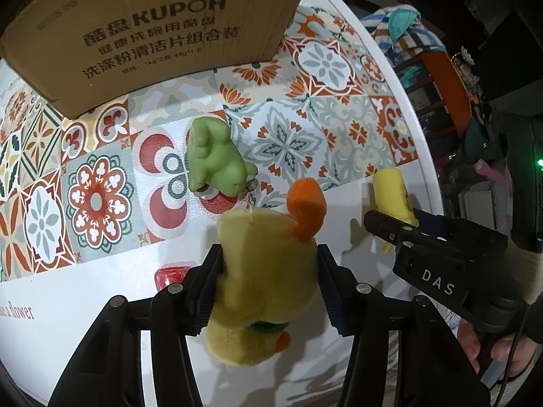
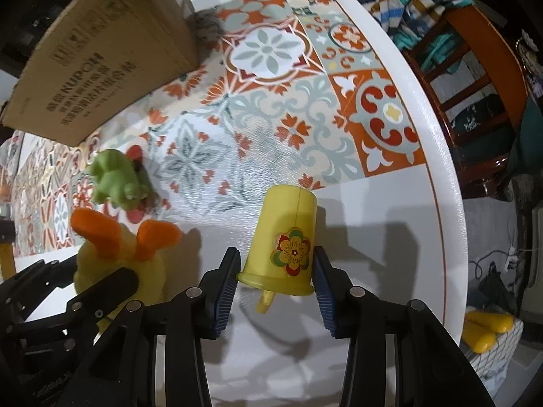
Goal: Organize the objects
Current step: 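Lift the duck plush and yellow cup and carry both over the box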
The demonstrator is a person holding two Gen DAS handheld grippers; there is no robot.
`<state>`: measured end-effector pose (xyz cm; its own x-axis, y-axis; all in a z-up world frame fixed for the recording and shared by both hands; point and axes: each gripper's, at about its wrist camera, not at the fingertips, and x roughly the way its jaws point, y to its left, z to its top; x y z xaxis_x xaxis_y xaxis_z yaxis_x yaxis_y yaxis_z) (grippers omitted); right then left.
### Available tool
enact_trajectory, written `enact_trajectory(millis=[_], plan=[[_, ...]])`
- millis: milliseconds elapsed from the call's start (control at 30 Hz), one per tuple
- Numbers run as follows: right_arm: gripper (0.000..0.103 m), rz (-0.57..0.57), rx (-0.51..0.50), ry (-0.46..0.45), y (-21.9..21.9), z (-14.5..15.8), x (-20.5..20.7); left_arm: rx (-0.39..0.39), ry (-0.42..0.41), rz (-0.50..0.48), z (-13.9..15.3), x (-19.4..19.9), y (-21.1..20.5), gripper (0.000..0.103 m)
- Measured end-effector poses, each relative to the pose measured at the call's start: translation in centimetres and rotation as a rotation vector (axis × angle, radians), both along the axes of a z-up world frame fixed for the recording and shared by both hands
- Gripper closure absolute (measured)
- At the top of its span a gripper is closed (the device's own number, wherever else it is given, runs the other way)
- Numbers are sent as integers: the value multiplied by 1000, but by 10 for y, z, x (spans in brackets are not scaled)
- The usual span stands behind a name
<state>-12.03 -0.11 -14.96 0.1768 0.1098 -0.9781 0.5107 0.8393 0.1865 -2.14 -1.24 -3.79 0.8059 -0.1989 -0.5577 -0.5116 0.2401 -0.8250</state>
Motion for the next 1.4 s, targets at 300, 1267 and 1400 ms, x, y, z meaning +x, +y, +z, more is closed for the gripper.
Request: enact_trajectory(millis=[300,1267,1400], plan=[[60,47,-31,-81,21,37,0,-2,-30,107,11,-29,0,53],[60,144,-90,-320,50,137,15,41,-71,452,50,-124,11,54],[60,158,-95,-352,53,149,18,50,-74,487,56,-135,15,54]])
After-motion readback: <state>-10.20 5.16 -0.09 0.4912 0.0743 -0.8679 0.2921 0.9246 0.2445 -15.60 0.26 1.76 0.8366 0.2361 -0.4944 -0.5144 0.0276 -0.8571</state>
